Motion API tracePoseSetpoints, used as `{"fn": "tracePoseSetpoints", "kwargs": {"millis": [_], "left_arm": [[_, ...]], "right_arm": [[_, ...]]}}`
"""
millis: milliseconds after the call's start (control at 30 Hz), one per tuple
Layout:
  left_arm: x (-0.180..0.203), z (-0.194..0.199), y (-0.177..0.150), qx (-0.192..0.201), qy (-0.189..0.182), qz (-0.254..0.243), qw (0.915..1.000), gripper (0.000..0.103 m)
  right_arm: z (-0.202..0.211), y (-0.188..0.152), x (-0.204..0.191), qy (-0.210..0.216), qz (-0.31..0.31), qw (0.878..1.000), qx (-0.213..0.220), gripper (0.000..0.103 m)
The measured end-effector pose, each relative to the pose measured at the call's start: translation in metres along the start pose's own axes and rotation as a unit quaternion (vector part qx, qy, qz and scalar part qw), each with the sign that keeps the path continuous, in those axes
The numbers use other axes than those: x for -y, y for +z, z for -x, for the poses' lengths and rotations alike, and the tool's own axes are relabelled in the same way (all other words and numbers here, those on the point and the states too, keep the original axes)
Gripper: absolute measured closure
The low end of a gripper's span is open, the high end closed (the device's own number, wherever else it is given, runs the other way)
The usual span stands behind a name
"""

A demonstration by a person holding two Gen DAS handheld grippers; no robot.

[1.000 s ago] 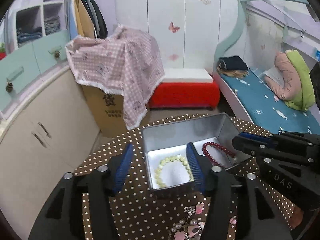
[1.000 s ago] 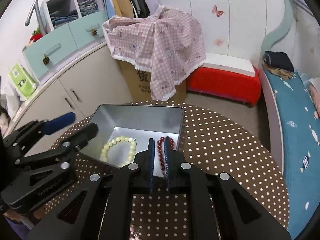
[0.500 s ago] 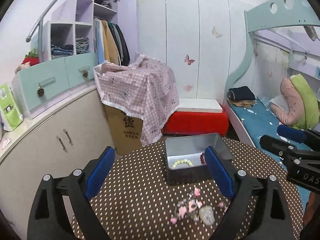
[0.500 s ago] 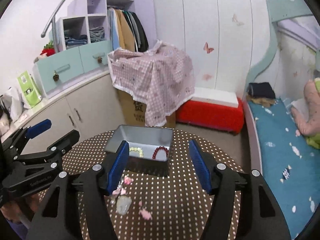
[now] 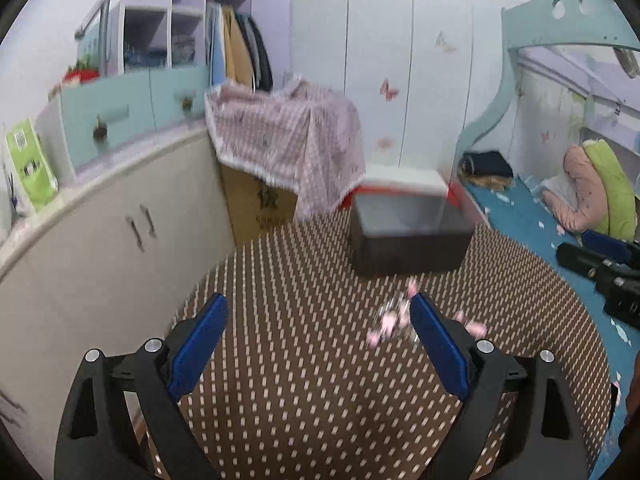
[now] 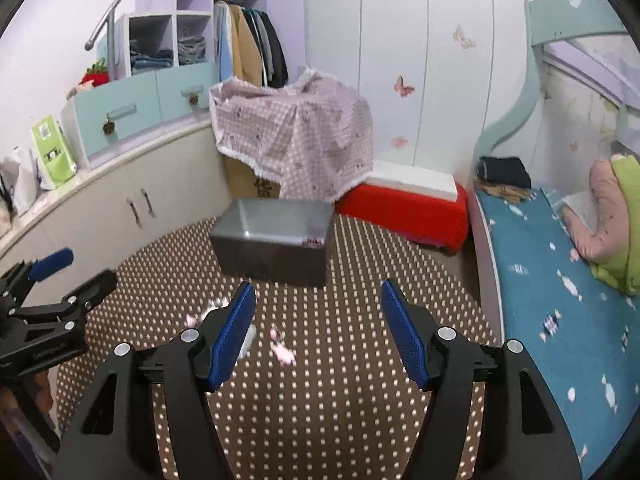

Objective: Organize jewelry

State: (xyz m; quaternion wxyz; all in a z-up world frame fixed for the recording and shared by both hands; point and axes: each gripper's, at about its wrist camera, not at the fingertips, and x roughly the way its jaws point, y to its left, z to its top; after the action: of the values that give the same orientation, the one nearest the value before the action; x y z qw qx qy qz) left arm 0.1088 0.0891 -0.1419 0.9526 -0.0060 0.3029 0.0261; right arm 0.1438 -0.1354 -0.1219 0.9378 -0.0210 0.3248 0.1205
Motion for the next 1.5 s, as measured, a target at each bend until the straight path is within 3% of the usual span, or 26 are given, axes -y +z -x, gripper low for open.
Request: {"fn": "tracePoseSetpoints", "kwargs": {"millis": [167,300,400,500,700,767,833,933,1200,1433,1467,1500], "left_arm": [[-0.006,-0.023,-0.021,-0.044,-0.019,0.006,0.9988,0.014],[0.004,-0.044,-0.026,-0.076,-0.053,-0.001,0.9957,0.015],[0.014,-0.060,-0.027,-0.090,-0.058,-0.017,0.9941,0.017],[0.019,-0.080,-0.028,-0.113,-0.073,-0.024,0.9906,0.033],[0.021,-0.099,-0.021,-0.130,-0.095,-0.024,0.9866,0.046],[0.023,-0.105,-0.020,-0.138,-0.096,-0.032,0.9853,0.055],[0.025,-0.106,-0.019,-0.137,-0.097,-0.041,0.9850,0.075],[0.028,-0.105,-0.020,-0.137,-0.108,-0.056,0.9830,0.093],[0.013,-0.093,-0.020,-0.132,-0.136,-0.031,0.9814,0.103],[0.002,-0.077,-0.022,-0.115,-0.140,-0.026,0.9832,0.103],[0.001,-0.076,-0.022,-0.107,-0.145,-0.026,0.9833,0.102],[0.002,-0.076,-0.022,-0.107,-0.145,-0.031,0.9832,0.091]], "right_arm": [[-0.024,-0.019,0.000,0.000,0.001,0.999,-0.034,0.039],[-0.044,-0.031,-0.002,0.003,0.002,0.998,-0.061,0.039],[-0.057,-0.036,-0.001,0.004,-0.001,0.997,-0.077,0.039],[-0.066,-0.041,0.001,0.004,-0.003,0.996,-0.087,0.039],[-0.079,-0.043,0.006,0.006,-0.010,0.995,-0.095,0.039],[-0.082,-0.044,0.007,0.007,-0.011,0.995,-0.098,0.039],[-0.085,-0.044,0.009,0.007,-0.013,0.995,-0.099,0.039],[-0.090,-0.044,0.010,0.009,-0.016,0.995,-0.102,0.039],[-0.102,-0.048,0.005,0.019,-0.008,0.993,-0.119,0.039],[-0.104,-0.047,-0.004,0.029,0.003,0.992,-0.120,0.039],[-0.106,-0.047,-0.005,0.029,0.004,0.992,-0.122,0.039],[-0.106,-0.048,-0.006,0.030,0.003,0.992,-0.124,0.039]]}}
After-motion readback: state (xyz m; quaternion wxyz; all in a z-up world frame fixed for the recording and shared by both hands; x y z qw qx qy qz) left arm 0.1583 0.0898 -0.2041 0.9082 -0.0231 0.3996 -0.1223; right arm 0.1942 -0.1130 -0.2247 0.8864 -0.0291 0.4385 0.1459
